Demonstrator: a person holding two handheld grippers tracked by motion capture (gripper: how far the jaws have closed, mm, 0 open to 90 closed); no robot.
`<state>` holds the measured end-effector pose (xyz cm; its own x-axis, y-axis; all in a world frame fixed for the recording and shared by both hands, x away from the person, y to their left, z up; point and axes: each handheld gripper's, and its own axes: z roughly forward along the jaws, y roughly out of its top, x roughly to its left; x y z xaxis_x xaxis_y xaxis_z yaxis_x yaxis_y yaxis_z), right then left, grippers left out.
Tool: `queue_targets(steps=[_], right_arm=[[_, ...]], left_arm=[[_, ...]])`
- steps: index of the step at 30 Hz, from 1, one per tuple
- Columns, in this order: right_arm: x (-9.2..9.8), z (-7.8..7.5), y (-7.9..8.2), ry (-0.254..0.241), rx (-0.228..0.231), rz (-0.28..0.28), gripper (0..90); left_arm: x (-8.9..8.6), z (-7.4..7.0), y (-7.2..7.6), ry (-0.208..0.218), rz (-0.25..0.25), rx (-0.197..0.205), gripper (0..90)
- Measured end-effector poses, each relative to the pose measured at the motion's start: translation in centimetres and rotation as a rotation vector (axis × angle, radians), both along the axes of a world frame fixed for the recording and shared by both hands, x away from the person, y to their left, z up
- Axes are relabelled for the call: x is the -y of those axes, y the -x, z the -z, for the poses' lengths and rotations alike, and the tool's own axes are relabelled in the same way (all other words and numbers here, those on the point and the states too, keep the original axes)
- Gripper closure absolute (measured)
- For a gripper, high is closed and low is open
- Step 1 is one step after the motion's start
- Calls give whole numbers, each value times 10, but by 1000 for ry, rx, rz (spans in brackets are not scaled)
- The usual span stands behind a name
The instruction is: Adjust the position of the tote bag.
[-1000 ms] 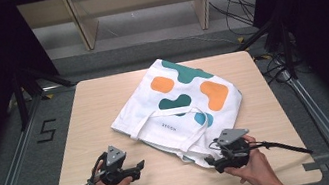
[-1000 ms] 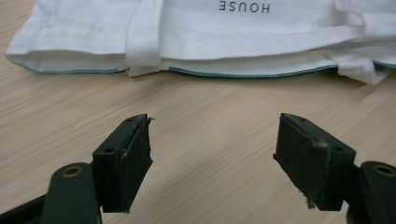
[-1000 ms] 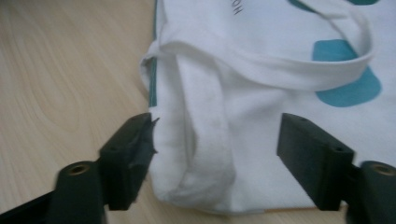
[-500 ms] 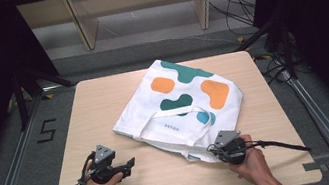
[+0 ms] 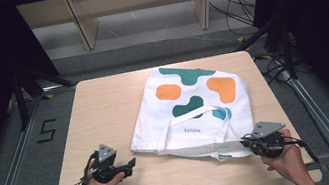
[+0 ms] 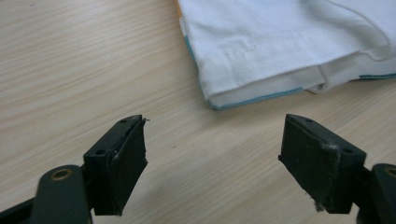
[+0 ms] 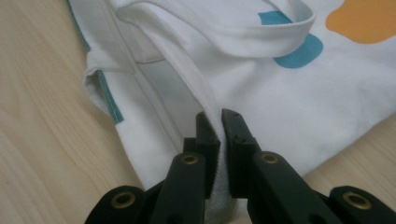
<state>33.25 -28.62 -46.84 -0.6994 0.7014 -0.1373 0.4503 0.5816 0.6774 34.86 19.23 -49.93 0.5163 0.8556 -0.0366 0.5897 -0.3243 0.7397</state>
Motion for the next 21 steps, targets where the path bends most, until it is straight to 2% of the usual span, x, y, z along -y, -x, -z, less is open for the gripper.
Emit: queue_targets(steps=[1,2,3,4,5,6,8,10,12,13,15,16,17,18,19,20,21], right_arm=[[5,0,0,3,2,8,866],[7,-1,0,3,1,14,864],[10,0,-2,6,18,7,860],[10,-1,-1,-1,2,21,853],[11,1,-3,4,11,16,847],[11,2,-3,2,-2,24,841],[10,2,-2,-1,-4,32,836],[9,2,-3,15,4,20,820],[9,2,-3,18,7,23,816],[8,3,-2,-2,-11,39,802],[10,3,-4,8,7,29,789],[10,3,-4,2,-6,35,772],[12,5,-6,4,8,28,744],[12,5,-6,4,8,28,744],[11,6,-4,0,-11,54,706],[11,6,-4,0,-11,54,706],[10,7,-4,10,-7,51,689]], left_arm=[[8,2,-2,-13,48,-14,231],[14,4,-3,11,38,-3,233],[17,5,-6,-15,51,-1,233],[19,5,-8,-34,60,4,233],[19,5,-8,-34,60,4,238],[24,10,-16,-29,57,3,256],[25,12,-19,-31,63,4,266],[30,15,-25,-56,58,5,276],[33,17,-30,-67,50,21,281],[35,17,-32,-61,49,31,295],[35,17,-35,-55,89,41,327],[36,18,-37,-42,103,67,358],[38,17,-38,-62,112,120,395],[38,17,-38,-62,112,120,437],[40,17,-38,-50,81,182,541],[40,17,-38,-50,81,182,574],[38,14,-40,-59,101,205,574]])
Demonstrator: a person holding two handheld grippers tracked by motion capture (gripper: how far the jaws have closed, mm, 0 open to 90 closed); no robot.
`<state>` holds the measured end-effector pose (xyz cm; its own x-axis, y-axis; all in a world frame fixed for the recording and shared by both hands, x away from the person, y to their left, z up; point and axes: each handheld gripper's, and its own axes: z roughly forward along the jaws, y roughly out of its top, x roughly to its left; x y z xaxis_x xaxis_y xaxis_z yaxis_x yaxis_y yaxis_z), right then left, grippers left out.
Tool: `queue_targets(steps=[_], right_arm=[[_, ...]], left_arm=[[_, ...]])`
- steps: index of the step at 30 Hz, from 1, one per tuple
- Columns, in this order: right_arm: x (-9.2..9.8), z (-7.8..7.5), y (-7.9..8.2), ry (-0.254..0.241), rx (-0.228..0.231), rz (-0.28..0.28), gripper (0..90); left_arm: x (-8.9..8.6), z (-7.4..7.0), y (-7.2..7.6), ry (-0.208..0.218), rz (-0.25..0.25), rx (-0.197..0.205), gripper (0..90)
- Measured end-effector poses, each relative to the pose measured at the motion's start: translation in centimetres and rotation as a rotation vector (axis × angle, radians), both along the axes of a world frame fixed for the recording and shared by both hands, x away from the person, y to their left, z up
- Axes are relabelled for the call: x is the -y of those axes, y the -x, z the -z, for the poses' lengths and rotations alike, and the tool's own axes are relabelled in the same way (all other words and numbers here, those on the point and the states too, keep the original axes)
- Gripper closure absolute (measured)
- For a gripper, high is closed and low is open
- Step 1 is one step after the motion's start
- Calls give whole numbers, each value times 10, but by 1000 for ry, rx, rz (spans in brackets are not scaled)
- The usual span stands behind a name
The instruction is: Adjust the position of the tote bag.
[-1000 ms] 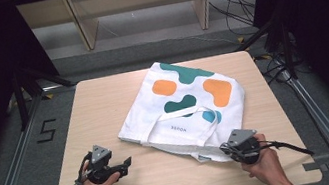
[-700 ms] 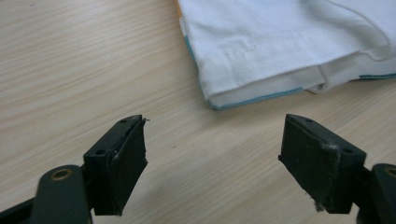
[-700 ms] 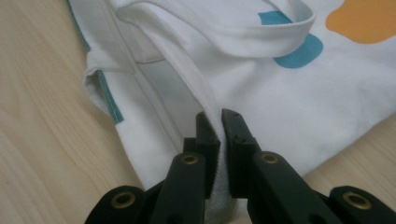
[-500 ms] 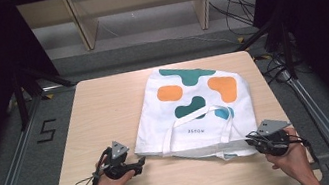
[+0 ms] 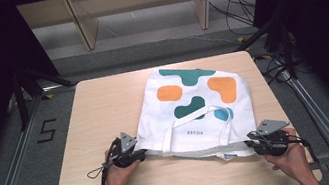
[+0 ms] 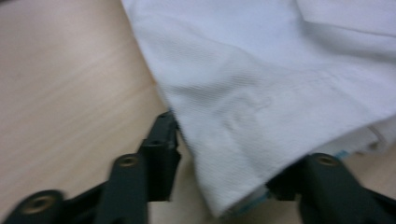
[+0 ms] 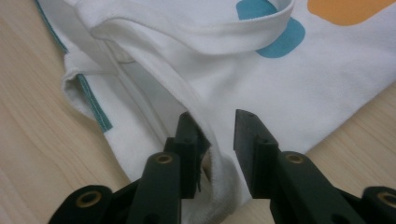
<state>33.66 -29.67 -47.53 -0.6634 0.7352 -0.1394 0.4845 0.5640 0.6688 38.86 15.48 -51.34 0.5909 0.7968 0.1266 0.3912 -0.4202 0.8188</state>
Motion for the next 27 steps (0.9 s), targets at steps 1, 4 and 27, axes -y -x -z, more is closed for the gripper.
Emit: queue_targets(steps=[1,4,27], right_arm=[[0,0,0,19,-1,-6,656],[-1,4,4,42,-2,-3,634],[-3,15,6,89,4,-23,621]], left_arm=[[1,1,-1,39,-7,12,651],[1,0,-2,-12,20,14,790],[-10,-19,79,-134,159,6,644]])
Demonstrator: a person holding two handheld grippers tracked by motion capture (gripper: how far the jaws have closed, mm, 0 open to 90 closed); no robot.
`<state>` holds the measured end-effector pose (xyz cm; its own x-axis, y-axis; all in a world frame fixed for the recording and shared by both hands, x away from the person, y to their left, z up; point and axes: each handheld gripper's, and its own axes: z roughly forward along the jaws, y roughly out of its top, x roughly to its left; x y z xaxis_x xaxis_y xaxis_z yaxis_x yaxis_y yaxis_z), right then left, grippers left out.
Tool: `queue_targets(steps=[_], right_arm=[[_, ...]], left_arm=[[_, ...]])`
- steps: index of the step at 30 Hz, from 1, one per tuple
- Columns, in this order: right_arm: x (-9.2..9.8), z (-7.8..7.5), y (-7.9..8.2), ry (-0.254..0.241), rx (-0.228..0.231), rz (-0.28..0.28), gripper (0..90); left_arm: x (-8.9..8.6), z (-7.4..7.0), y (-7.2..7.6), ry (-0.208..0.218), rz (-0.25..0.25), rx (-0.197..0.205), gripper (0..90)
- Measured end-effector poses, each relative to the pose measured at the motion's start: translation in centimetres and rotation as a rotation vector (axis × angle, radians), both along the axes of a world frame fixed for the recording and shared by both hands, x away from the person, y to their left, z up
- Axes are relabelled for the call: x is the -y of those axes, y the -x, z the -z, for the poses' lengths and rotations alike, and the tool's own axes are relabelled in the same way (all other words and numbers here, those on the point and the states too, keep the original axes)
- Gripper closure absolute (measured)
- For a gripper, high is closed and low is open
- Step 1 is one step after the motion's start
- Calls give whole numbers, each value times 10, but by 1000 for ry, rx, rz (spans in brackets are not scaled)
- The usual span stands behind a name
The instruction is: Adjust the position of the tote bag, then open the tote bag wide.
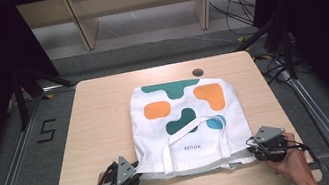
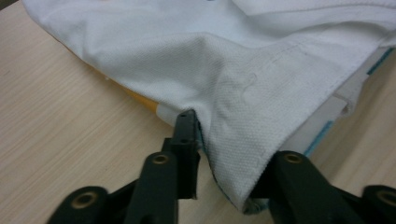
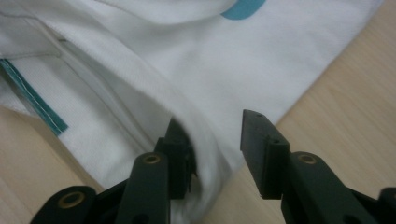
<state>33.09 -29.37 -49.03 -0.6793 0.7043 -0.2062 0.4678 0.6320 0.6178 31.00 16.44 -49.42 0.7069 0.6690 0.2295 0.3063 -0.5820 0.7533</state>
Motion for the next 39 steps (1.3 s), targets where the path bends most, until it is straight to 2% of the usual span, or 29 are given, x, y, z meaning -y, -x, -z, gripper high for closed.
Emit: queue_targets(steps=[1,2,3,4,5,6,9,10,11,12,13,14,16,17,20,23,25,28,29,30,32,33,34,35,37,38,39], right_arm=[[0,0,-1,10,0,-20,620],[-3,1,-2,25,-1,-30,622],[-6,0,-1,42,6,-42,668],[-6,0,-1,42,6,-42,668],[-7,-1,-1,41,13,-45,750],[-7,-1,-1,41,13,-45,750],[-3,-7,0,-18,21,-60,824],[0,-12,0,-59,36,-58,855],[0,-12,0,-59,36,-58,855],[3,-13,-2,-67,63,-68,862],[5,-15,-2,-83,66,-57,866],[6,-16,-2,-92,63,-50,868],[6,-16,-5,-100,71,-62,868],[6,-16,-5,-99,66,-52,869],[5,-17,-2,-112,51,-35,869],[6,-19,-3,-109,76,-51,868],[6,-20,-3,-104,82,-50,867],[5,-20,-3,-104,84,-50,859],[5,-20,-3,-102,82,-49,850],[5,-19,-3,-105,85,-52,834],[6,-18,-4,-99,87,-51,792],[6,-18,-3,-98,71,-28,763],[5,-14,-3,-36,63,-30,732],[5,-14,-3,-36,63,-30,732],[2,-10,-3,1,37,-31,730],[2,-9,-2,8,29,-21,733],[3,-8,-4,9,30,-40,758]], left_arm=[[3,0,0,-13,-32,8,589],[5,2,1,0,-69,-13,495],[6,2,0,11,-86,-10,475],[7,2,-2,16,-76,-8,475],[9,1,-2,12,-73,-2,488],[9,0,-2,-6,-56,-4,488],[12,-4,-3,15,-49,43,554],[13,-5,-3,35,-35,47,673],[12,-7,-5,30,-13,43,673],[11,-9,-5,16,3,25,731],[12,-8,-6,33,0,14,811],[10,-8,-8,12,13,1,830],[8,-8,-9,12,21,-10,850],[7,-8,-11,10,31,14,850],[6,-10,-10,8,32,16,853],[6,-10,-10,18,37,13,852],[4,-12,-10,14,43,11,849],[4,-12,-10,34,30,6,846],[5,-12,-9,57,18,7,846],[4,-13,-10,46,29,10,845],[4,-14,-8,67,16,5,843],[4,-15,-8,59,19,15,840],[4,-15,-7,65,19,12,840],[4,-15,-7,65,19,12,840],[3,-15,-8,82,15,8,839],[2,-15,-8,77,19,6,839],[2,-15,-8,81,21,4,840]])
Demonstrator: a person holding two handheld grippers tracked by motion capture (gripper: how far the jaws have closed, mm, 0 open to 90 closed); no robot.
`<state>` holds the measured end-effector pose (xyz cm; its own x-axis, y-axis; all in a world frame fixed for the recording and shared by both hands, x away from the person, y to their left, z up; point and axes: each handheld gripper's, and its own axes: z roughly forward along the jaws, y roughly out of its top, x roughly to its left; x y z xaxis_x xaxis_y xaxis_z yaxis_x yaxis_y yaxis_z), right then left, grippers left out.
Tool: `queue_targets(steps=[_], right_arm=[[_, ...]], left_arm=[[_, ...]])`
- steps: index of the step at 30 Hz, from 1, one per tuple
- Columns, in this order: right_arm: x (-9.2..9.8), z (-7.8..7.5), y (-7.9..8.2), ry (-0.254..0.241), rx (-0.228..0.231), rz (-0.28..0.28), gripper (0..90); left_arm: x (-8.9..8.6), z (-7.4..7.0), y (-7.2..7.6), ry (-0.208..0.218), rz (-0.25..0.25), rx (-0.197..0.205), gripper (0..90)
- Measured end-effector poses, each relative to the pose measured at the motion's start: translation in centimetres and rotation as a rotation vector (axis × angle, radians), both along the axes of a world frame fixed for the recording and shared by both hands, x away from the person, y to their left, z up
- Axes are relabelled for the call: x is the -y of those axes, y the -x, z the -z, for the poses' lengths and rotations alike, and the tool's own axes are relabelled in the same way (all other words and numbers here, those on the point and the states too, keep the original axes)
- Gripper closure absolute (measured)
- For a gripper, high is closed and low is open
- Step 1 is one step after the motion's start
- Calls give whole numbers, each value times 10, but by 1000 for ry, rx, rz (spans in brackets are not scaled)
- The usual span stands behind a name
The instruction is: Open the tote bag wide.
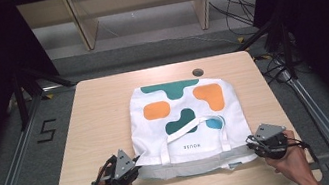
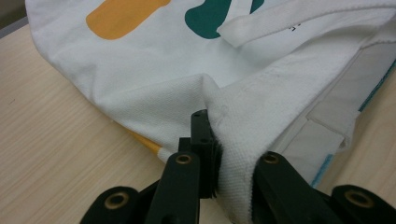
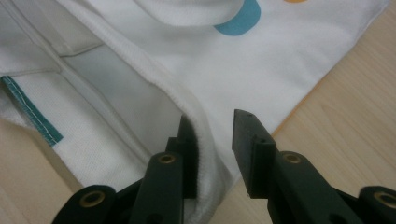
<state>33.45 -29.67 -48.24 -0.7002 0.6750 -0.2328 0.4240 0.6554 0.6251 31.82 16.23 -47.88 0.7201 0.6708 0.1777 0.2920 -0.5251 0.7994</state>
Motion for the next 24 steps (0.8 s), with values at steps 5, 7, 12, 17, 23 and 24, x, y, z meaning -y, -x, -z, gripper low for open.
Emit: queue_targets(steps=[5,7,12,17,23,24], right_arm=[[4,-17,4,-82,36,-3,865],[5,-21,4,-98,33,-4,866],[5,-47,2,-162,20,11,878],[6,-78,-6,-214,76,-33,879],[7,-115,-14,-245,134,-64,882],[7,-124,-14,-247,130,-74,882]], left_arm=[[-3,-6,1,17,17,-4,852],[-3,-8,2,27,14,-10,854],[-4,-27,4,27,42,-13,859],[-9,-54,-4,90,6,29,862],[-13,-94,-7,137,-10,113,864],[-14,-101,-7,150,-16,137,864]])
